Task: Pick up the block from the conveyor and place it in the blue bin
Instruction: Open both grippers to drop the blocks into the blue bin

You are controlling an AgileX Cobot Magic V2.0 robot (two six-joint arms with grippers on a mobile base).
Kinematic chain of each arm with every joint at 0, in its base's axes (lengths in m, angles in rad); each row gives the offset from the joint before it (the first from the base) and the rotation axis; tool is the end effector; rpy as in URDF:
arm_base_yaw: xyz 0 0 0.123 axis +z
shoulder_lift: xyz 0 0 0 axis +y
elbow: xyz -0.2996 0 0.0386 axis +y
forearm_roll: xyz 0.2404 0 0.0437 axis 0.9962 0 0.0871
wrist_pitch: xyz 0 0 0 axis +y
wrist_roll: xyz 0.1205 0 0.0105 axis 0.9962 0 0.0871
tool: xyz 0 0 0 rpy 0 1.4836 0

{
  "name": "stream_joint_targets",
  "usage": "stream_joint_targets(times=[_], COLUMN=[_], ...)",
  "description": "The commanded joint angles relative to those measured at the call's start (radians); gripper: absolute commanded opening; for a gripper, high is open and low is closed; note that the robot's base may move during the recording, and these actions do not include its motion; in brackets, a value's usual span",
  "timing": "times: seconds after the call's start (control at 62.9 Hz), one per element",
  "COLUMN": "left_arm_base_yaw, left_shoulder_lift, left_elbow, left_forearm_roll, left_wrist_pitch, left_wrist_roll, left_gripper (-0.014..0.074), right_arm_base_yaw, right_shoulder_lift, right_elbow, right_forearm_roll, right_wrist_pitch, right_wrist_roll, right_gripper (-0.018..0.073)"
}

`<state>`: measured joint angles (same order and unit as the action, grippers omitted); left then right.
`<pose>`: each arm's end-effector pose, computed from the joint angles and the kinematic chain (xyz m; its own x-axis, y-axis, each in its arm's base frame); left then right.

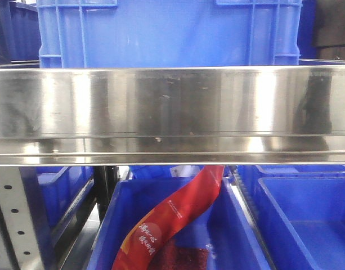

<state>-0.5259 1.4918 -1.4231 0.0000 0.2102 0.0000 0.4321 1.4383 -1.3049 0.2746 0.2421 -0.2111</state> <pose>0.3255 -0.1890 0.4287 -0.1648 0.0956 -0.9817 0.5020 0.8649 0.0000 0.3225 0.1574 0.4031 -0.2767 -0.0662 -0.9587 -0.4599 0.8851 0.0716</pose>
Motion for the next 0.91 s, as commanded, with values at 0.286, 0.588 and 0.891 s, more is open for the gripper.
stream_joint_targets(times=[0.286,0.588,0.891], left_arm_base_yaw=[-0.009,0.010,0.112], left_shoulder_lift=[-0.030,-0.079,-0.312], left_elbow=[-0.011,-0.007,0.187], left_forearm_roll=[-0.037,-0.037,-0.037], left_wrist_pitch=[-0.014,0.020,0.039], left_wrist_roll=[0.000,0.000,0.000], left_gripper=[0.0036,-0.0111,-0.0111], right_arm_base_yaw=[0.000,-0.022,-0.137], right_shoulder_lift=[-0.066,-0.124,-0.331], right_elbow=[-0.009,-0.009,0.112], right_forearm_roll=[0.001,0.001,0.001], right_wrist_pitch=[0.043,0.058,0.069], right_wrist_roll=[-0.002,-0.002,-0.002], right_gripper=[0.0052,-0.0168,-0.0168])
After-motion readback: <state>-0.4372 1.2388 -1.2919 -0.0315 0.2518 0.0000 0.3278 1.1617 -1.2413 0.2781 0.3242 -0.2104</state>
